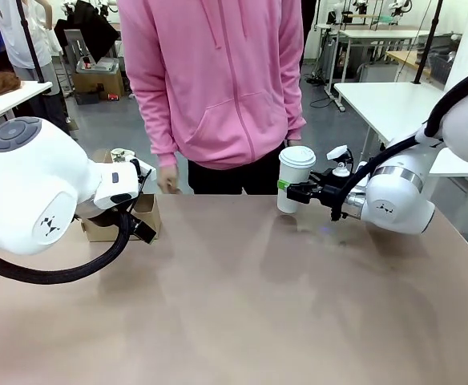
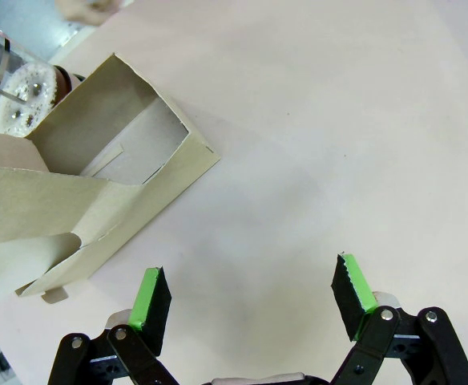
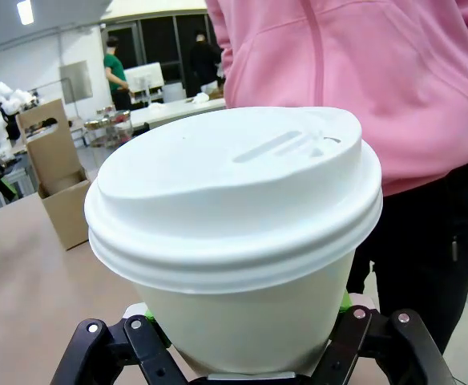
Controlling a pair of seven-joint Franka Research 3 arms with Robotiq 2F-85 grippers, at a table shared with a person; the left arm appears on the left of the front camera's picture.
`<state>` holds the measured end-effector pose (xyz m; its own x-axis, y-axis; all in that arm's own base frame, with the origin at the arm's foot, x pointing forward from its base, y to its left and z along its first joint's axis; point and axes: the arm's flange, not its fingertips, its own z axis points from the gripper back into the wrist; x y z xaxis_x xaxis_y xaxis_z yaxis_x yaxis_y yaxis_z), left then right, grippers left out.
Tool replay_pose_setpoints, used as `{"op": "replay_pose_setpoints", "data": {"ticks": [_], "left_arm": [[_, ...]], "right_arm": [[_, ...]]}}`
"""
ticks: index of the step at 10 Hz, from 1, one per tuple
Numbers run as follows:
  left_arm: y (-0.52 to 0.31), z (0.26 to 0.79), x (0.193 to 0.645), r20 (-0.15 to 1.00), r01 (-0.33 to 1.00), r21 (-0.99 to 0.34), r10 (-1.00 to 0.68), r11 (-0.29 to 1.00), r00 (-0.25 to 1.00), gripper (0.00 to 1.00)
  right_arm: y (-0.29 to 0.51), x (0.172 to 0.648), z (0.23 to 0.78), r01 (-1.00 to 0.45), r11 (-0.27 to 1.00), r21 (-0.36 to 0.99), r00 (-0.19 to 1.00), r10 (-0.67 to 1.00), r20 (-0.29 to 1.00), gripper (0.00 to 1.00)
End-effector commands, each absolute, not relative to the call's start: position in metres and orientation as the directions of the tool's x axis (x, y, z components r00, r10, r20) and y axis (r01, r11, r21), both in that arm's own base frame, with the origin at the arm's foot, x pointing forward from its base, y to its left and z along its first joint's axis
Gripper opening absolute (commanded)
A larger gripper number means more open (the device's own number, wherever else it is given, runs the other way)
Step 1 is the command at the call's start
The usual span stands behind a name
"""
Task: Pour a drink into a cup and package it in a carrier.
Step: When a person places the Paper Cup Lid on the 600 ml Paper Cup , lift the 600 ml Paper Cup.
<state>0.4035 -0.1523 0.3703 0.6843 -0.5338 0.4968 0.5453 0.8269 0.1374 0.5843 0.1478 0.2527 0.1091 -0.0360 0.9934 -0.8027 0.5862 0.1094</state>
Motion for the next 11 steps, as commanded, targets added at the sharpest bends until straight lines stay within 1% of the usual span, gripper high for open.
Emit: {"op": "replay_pose_setpoints", "data": {"ticks": [1,9,11], "left_arm": [[-0.152,0.371,0.403,0.498,0.545,0.135,-0.532,0.827,0.684,1.0],[-0.152,0.371,0.403,0.498,0.545,0.135,-0.532,0.827,0.684,1.0],[-0.152,0.371,0.403,0.498,0.545,0.135,-0.532,0.827,0.684,1.0]], "right_arm": [[0.151,0.584,0.258,-0.796,0.595,0.116,0.106,-0.052,0.993,0.8],[0.148,0.584,0.253,-0.803,0.586,0.109,0.109,-0.036,0.993,0.8],[0.142,0.571,0.311,-0.81,0.582,0.079,0.095,-0.002,0.995,0.8]]}}
